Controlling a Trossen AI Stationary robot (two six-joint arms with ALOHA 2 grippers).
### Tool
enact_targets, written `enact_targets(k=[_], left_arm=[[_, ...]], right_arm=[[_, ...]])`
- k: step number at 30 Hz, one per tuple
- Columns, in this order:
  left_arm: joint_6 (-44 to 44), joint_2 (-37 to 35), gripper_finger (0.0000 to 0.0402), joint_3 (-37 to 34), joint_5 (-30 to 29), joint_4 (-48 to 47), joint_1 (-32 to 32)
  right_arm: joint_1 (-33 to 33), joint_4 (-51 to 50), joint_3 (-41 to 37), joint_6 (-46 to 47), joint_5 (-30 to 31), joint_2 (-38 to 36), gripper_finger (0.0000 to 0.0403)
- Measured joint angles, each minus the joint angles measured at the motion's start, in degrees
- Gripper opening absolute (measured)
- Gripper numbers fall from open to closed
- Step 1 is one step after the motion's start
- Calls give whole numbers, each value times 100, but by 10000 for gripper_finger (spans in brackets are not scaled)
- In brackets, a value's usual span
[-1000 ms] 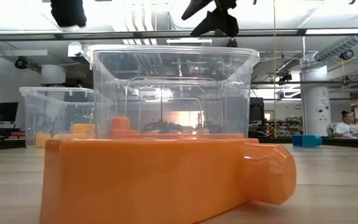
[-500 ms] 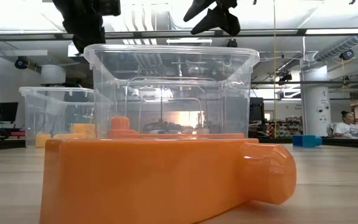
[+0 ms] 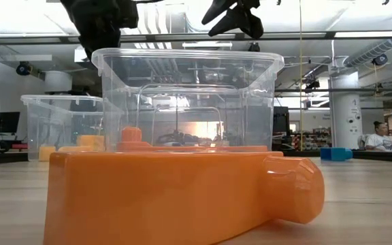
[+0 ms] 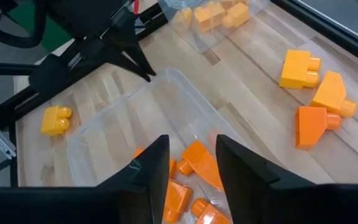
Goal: Sort blocks
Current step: Put the yellow game piece into the top left transparent bin
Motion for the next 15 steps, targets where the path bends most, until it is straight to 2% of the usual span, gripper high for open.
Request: enact_targets(k=[15], left_arm=[[279,9,0,-107,-2,65,360]], right_arm=[[0,2,0,-17,0,0,109]])
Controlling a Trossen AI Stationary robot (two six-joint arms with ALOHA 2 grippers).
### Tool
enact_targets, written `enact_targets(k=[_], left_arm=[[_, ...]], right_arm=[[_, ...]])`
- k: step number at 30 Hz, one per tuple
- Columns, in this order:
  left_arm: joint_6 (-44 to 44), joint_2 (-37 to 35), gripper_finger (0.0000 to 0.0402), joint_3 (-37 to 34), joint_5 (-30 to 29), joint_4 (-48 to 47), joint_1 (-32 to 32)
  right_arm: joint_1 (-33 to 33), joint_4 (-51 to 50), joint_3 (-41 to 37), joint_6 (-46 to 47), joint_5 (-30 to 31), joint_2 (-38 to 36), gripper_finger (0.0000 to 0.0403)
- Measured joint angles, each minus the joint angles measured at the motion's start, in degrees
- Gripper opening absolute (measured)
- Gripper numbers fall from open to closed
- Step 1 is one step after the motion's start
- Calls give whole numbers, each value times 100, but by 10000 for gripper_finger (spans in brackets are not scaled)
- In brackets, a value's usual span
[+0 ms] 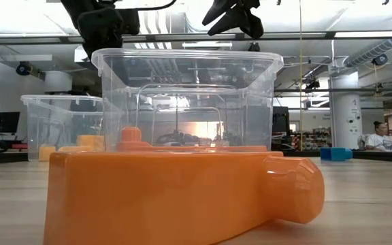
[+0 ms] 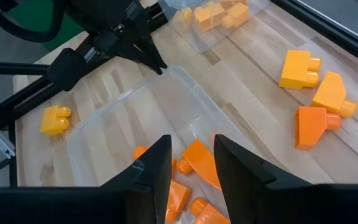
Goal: Sort blocks
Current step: Put the yellow game piece into the top left transparent bin
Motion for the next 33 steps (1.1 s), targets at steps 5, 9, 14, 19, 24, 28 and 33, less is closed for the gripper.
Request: enact_targets(k=[5,9,14,19,24,28,33], left_arm=[[29,-2,0,-13,-1,65,36],[28,0,0,-16,2,118,44],[-4,0,0,-12,2,113,44],[-144,-29,0,218,4,-10,44],[-153,-135,0,826,2,-555,44],[-158,-211,0,1489,2,-1223,37],[-365,-212,0,2326,4,-2014,26]], right_arm=[[0,0,0,0,0,0,117],[0,0,-2,-2,0,0,123],[0,-2,-2,-2,0,0,125],[0,-2,-2,-2,0,0,115],[0,-72,-4,2,0,0,105],[-77,-370,-4,323,83,0,96],[-392,-544,-4,668,130,0,77]])
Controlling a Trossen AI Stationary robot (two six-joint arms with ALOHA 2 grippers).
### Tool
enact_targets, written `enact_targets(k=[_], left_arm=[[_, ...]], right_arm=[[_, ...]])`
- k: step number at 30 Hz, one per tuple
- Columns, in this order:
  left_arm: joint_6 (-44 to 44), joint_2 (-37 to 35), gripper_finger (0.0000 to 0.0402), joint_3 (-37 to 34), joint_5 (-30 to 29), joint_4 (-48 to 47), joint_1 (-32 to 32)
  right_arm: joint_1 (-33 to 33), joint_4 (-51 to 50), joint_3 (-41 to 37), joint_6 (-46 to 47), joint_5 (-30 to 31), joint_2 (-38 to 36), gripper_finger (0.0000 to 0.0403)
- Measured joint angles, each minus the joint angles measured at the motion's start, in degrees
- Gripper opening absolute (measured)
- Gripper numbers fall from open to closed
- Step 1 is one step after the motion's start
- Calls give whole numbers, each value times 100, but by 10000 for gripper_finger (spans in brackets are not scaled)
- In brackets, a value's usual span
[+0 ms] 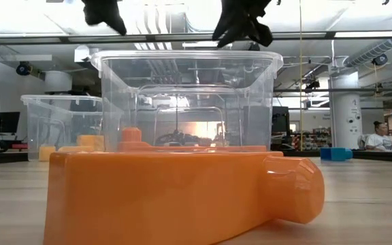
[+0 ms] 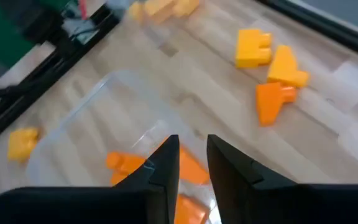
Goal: Sort blocks
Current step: Put the yellow game piece into the top left transparent bin
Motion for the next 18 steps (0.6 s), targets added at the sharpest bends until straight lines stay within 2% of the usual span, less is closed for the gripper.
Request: enact_targets(k=[8,11,14,18], left_arm=[[-301,-7,0,769,25,-531,-70],[-533,-70,0,793,559,-845,-285],[-1204,-136,0,777,1084,-1328,-699],[-2688,-142,0,739,1224,-1706,-1512]], right_arm=[[-371,16,126,39,-12,-16,46],[-361,-151,219,50,-32,-34,39],[-350,-466,281,52,-34,-60,32],[-338,-790,286,56,-32,-92,27]])
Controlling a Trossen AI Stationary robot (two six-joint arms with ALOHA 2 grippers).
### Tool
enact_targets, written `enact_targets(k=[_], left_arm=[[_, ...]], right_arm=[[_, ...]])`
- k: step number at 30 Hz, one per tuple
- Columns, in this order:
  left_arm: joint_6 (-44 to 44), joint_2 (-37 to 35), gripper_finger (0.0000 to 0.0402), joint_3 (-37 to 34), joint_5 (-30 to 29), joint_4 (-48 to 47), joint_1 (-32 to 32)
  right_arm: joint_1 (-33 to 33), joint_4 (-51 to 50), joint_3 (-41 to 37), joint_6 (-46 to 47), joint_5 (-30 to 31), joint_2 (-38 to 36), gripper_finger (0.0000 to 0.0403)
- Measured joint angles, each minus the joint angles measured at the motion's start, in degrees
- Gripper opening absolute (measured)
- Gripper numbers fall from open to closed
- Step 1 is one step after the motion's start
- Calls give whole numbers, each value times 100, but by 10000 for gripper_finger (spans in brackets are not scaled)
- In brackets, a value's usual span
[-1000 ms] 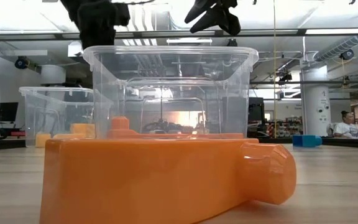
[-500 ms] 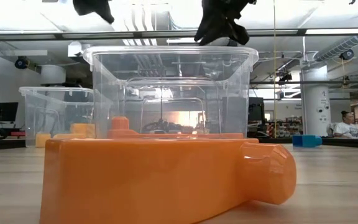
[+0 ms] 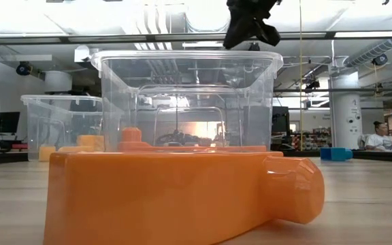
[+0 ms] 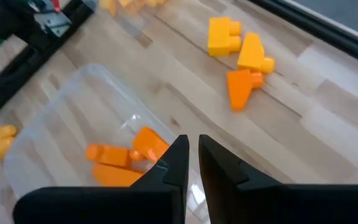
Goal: Sort blocks
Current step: Put the yellow game piece into the top left transparent bin
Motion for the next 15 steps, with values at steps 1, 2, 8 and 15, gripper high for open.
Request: enact_targets(k=[1,2,8,15], left_arm=[[-346,6,0,-18,2,-22,-220],[-628,15,0,-27,0,-8,-458],[-1312,293,0,-106,-18,3,-2137],[-1329,914,14,-156,-694,-93,-3751]], right_arm=[[2,-57,0,0,0,0,27],[5,-96,0,-3,0,0,28],[5,-82,0,-84,0,0,29],[18,-78,-2,-219,0,0,28]])
